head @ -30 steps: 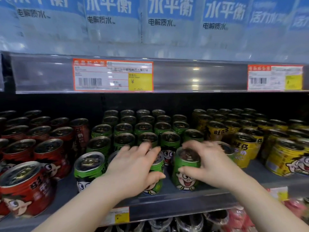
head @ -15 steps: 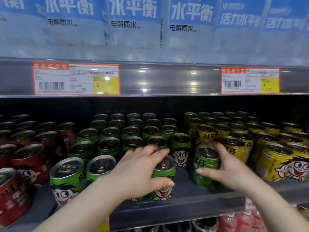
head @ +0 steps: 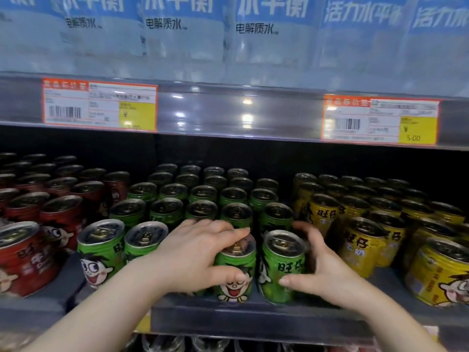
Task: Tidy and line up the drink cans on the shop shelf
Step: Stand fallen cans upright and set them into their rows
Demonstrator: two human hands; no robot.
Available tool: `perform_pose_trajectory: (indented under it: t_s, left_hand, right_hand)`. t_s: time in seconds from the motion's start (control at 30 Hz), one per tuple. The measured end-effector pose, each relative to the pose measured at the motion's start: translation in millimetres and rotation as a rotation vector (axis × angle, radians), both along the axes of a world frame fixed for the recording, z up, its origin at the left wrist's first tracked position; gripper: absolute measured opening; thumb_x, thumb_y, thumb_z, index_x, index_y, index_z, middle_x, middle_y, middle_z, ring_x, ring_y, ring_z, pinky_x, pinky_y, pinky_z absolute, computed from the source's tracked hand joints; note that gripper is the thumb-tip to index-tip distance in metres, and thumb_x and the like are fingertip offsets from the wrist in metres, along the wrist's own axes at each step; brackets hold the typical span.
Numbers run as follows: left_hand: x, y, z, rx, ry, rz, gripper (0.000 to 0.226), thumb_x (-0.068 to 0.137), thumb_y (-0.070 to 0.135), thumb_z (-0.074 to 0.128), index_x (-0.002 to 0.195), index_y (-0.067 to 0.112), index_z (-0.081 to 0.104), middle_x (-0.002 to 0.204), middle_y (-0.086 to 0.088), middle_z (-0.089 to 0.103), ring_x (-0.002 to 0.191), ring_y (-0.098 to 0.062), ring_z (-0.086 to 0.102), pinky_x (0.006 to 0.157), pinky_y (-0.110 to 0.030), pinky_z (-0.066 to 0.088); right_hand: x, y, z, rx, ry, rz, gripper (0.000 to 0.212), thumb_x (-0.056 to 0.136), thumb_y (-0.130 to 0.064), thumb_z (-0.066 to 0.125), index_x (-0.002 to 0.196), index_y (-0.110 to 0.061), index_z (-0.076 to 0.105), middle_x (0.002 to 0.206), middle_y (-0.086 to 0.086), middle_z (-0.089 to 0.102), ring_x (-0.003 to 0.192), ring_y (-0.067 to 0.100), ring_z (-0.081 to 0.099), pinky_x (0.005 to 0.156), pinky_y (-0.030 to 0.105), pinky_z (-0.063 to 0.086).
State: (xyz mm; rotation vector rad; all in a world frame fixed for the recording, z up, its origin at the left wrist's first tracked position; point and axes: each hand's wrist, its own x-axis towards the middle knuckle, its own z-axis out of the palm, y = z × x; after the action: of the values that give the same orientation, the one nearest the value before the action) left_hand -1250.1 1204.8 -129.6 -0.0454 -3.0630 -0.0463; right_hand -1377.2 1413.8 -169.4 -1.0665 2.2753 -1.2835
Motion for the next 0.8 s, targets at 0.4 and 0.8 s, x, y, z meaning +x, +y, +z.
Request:
perform_pose_trajectory:
  t_s: [0.4,0.8]
  left_hand:
    - [-2,-3,-3,-0.017,-0.004,-0.010,0.075,0.079,0.071,0.039,0.142,0.047,0.006,0.148,0.018,0.023,0.134,-0.008,0.024,0.105,-0.028,0.018]
    - [5,-1,-7,-0.015,0.203,-0.009,0.081,0.073,0.072,0.046,0.143,0.038,0.022,0.148,0.006,0.026,0.134,-0.018,0.025,0.111,-0.037,0.012]
  right_hand:
    - [7,-2,-11,-0.039,0.038,-0.014,0.078,0.056,-0.041,0.079,0.108,-0.062,0.025,0.120,-0.027,0.048,0.112,-0.010,0.048,0.100,0.021,0.042]
    - [12,-12,-10,-0.048,-0.018,-0.075,0.082,0.065,-0.011,0.083,0.120,-0.044,0.031,0.114,-0.018,0.056,0.101,-0.003,0.056,0.078,0.009,0.045]
